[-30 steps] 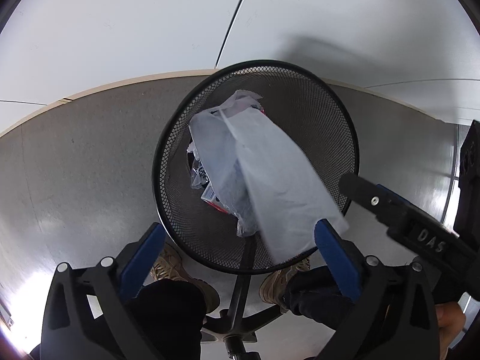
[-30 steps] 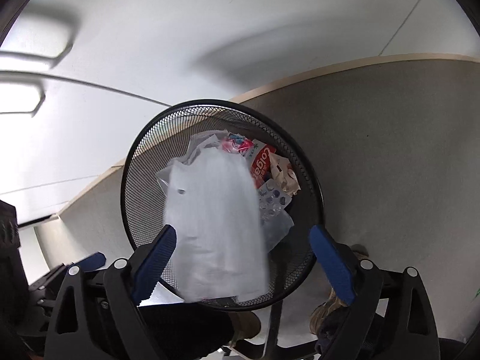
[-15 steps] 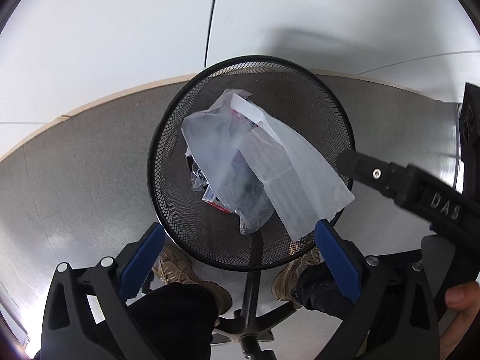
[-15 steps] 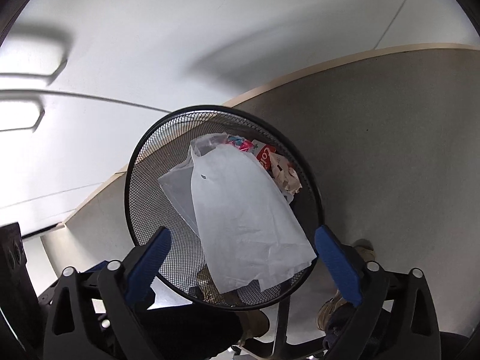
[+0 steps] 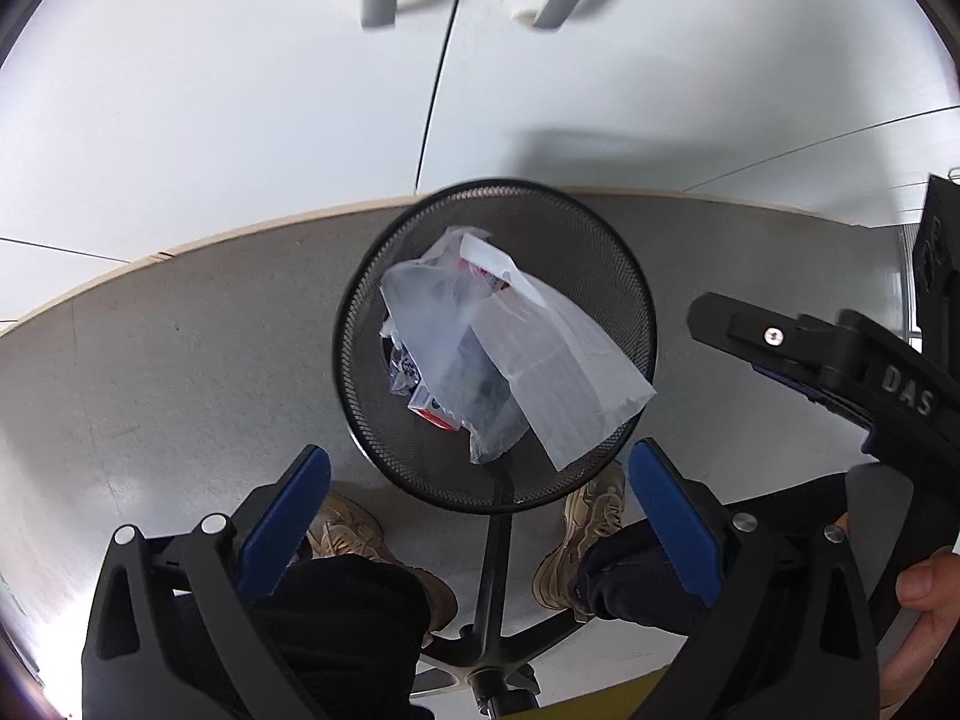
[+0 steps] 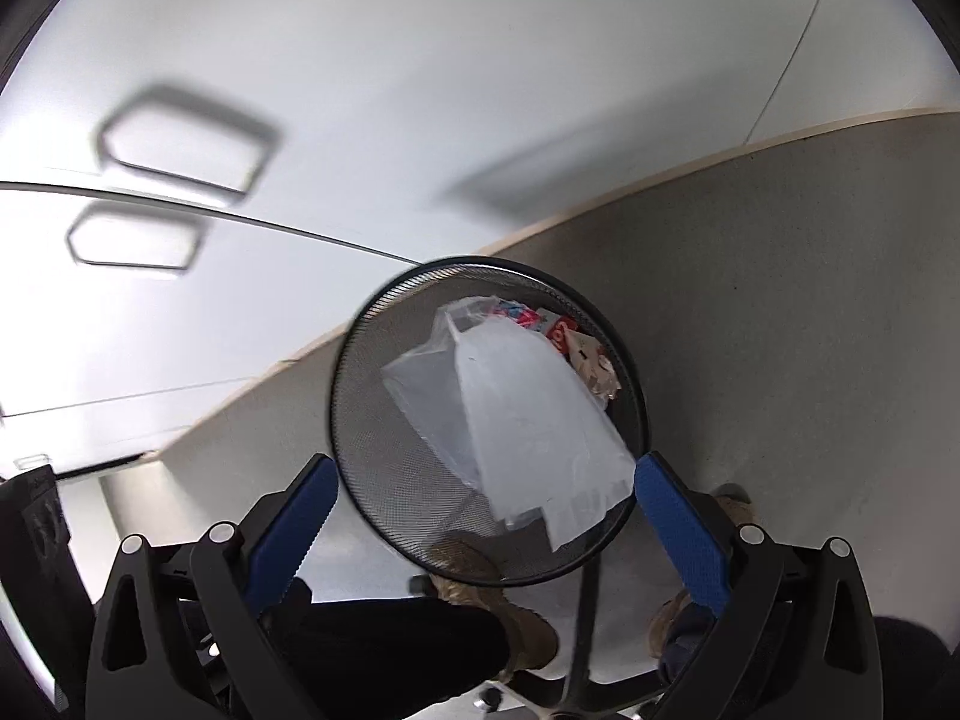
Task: Collect trash
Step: 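Raise both tools back toward the counter, then lower the left gripper onto the clear plastic bag and close it, then grasp the black speaker box with the right gripper while the left gripper holds the plastic bag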
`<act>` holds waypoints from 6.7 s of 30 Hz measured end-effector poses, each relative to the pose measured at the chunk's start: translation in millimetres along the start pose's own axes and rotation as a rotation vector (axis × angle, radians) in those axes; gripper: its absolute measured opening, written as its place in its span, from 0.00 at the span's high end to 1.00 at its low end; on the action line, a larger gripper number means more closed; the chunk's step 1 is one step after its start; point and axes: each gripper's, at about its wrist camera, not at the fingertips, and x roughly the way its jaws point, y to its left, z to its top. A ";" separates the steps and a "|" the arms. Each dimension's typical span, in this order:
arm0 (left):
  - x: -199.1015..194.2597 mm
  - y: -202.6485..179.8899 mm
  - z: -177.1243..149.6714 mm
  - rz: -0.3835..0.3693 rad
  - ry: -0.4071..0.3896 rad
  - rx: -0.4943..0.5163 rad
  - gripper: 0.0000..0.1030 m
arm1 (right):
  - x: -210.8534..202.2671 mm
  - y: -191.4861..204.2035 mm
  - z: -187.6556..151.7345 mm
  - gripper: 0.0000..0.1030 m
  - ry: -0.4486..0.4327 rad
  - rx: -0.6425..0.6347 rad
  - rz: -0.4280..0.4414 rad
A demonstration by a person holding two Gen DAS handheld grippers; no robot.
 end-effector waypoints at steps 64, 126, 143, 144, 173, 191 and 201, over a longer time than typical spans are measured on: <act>-508.2 52.2 53.6 -0.223 -0.771 0.017 0.04 | -474.9 289.0 25.6 0.03 -0.819 -0.740 0.062; -459.8 -86.3 281.4 -0.006 -0.532 0.291 0.08 | -468.9 266.1 215.2 0.03 -0.757 -0.617 0.131; -412.2 -153.9 349.5 0.301 -0.181 0.113 0.29 | -526.1 180.8 201.1 0.03 -0.825 -0.525 0.217; -410.4 -155.2 349.1 0.309 -0.171 0.111 0.32 | -527.0 177.4 200.2 0.03 -0.824 -0.522 0.219; -437.7 -13.8 272.7 0.206 -0.221 0.158 0.91 | -384.3 376.3 296.0 0.03 -0.597 -0.559 0.122; -450.0 39.1 241.3 0.136 -0.265 0.171 0.91 | -335.4 457.0 314.9 0.03 -0.659 -0.567 0.103; -463.2 44.1 237.4 0.112 -0.276 0.177 0.92 | -333.2 489.9 329.2 0.03 -0.698 -0.569 -0.070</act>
